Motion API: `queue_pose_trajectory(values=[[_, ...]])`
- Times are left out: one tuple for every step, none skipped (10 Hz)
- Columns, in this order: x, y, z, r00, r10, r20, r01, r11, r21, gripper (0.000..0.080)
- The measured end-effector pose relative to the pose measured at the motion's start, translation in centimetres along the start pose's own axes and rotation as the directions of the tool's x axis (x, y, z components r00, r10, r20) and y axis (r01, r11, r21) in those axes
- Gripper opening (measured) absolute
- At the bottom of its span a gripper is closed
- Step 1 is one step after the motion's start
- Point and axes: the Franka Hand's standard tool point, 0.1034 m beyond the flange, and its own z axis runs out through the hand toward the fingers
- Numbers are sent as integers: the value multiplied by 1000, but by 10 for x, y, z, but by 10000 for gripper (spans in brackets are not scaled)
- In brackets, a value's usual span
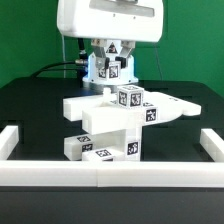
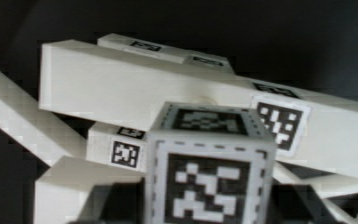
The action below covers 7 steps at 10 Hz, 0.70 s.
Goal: Assemble chair
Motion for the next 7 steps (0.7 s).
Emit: queue_pose_trajectory(values=[[-2,1,3,1000,1,5,-1,1000,-1,290],[-4,2,7,1000,4,7,-4,1000,-7,290],[-5,1,10,1000,4,9,-4,1000,-8,290],[-5,0,10,1000,5,10,-5,1000,-7,290],[-6,0,11,1000,5,11,-5,1000,-6,290],[-6,0,11,1000,6,13,-6,1000,-6,290],[-6,-1,12,1000,7,15,-7,1000,-6,290]])
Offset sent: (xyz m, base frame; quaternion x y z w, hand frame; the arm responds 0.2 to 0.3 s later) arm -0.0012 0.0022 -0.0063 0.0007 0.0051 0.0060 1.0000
